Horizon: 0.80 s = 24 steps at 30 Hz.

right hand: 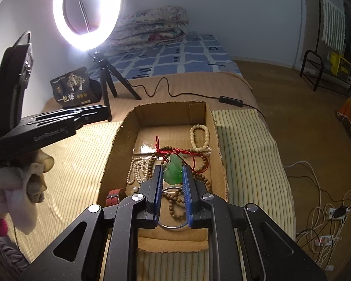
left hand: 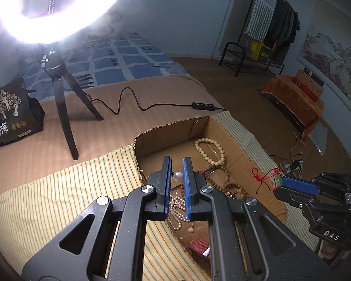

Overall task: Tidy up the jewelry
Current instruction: 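Open the right tool to drop the pendant while the left tool releases the earring into the box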

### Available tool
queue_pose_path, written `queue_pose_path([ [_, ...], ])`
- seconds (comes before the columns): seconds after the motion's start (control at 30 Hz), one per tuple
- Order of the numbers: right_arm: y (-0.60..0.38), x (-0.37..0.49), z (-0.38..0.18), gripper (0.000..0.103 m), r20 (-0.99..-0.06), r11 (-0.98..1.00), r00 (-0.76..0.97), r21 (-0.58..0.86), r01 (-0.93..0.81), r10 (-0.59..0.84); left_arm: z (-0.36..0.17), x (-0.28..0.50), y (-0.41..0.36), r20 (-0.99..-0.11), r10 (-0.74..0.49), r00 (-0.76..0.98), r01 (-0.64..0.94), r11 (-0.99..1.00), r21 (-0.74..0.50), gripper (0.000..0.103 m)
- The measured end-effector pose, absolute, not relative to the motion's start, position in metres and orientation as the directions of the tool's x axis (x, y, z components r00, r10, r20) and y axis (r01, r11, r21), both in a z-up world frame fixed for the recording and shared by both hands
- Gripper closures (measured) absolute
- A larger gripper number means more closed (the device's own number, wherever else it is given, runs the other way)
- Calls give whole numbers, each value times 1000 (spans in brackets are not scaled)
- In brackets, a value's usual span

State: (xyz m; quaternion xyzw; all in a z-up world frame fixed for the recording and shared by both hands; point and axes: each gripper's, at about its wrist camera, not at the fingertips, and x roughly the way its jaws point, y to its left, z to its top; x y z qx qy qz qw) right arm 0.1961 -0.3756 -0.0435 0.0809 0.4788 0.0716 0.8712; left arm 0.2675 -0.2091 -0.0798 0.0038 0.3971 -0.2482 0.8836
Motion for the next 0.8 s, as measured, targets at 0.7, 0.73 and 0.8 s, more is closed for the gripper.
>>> queue_pose_path([
  [0.7, -376, 204, -53, 88, -842, 981, 510, 192, -25, 177, -93, 279, -219, -718, -408, 563, 415, 892, -182, 94],
  [0.73, -376, 203, -53, 88, -841, 982, 513, 187, -23, 172, -92, 278, -219, -719, -406, 564, 413, 893, -180, 91],
  [0.8, -376, 203, -52, 88, -842, 984, 515, 176, -22, 162, -90, 277, -219, -716, -404, 569, 409, 894, -180, 63],
])
